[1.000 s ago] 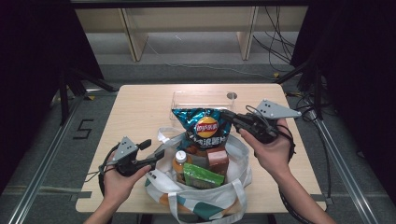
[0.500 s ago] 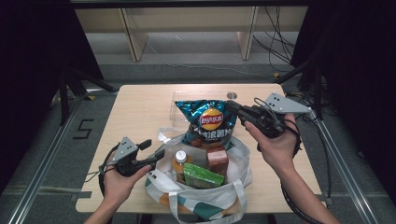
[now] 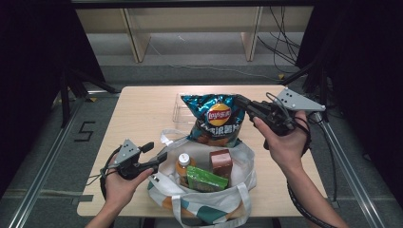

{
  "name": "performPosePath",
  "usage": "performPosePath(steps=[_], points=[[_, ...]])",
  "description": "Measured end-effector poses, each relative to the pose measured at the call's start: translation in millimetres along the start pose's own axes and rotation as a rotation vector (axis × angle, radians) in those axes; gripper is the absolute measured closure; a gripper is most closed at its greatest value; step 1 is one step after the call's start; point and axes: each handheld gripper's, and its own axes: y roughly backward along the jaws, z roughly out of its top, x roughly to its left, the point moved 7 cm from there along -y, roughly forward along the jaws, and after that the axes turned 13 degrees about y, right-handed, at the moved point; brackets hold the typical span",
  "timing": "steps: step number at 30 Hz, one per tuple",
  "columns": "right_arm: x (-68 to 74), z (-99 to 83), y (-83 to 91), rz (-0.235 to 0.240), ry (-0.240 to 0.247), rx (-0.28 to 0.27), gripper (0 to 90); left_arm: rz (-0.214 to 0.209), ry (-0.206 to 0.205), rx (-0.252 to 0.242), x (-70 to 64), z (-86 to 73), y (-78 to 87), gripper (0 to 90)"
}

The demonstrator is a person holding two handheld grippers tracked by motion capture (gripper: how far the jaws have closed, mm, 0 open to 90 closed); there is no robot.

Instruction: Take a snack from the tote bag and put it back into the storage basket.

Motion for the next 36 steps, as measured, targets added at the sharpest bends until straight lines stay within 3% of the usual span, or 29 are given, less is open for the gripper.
performPosePath(steps=[6,7,8,10,11,12,16,19,21,24,29,31,36], points=[[-4.0,7.5,4.1,-0.015,-0.017,-0.014,90.0,0.006,-0.015,0.006,1.0,0.2,0.4,33.3],[-8.3,10.0,4.1,-0.033,0.013,-0.038,90.0,0.006,-0.015,0.006,1.0,0.2,0.4,33.3],[-7.0,11.0,5.4,-0.029,-0.016,-0.031,90.0,0.006,-0.013,0.006,0.9,0.1,0.5,33.3],[-9.5,13.5,7.6,-0.044,-0.013,-0.03,90.0,-0.001,0.002,-0.001,-0.2,0.1,0.1,33.4],[-13.5,15.8,7.5,-0.06,0.022,-0.047,90.0,-0.001,0.002,-0.001,-0.2,0.1,0.1,33.3],[-13.5,15.8,7.5,-0.06,0.022,-0.047,90.0,0.003,-0.007,0.002,0.3,0.4,0.6,33.3],[-15.2,16.5,8.6,-0.054,-0.031,-0.031,90.0,0.005,-0.014,0.003,0.2,0.8,0.7,33.3],[-20.2,17.5,7.1,-0.067,-0.01,-0.046,90.0,-0.002,-0.001,-0.003,-0.4,0.7,0.5,33.4],[-20.4,17.2,7.0,-0.068,-0.037,-0.032,90.0,-0.003,0.0,-0.004,-0.1,0.8,0.5,33.4],[-23.5,19.5,4.9,-0.07,-0.031,-0.048,90.0,0.003,-0.019,-0.002,1.2,1.5,1.0,33.3],[-28.8,20.2,2.1,-0.099,-0.02,-0.052,90.0,-0.003,0.0,-0.002,-0.4,0.6,0.5,33.4],[-29.9,19.6,1.4,-0.104,-0.015,-0.052,90.0,0.004,-0.022,-0.001,0.5,1.7,1.2,33.4],[-30.6,18.0,-1.4,-0.109,-0.012,-0.052,90.0,0.006,-0.019,-0.003,1.1,1.9,1.3,33.3]])
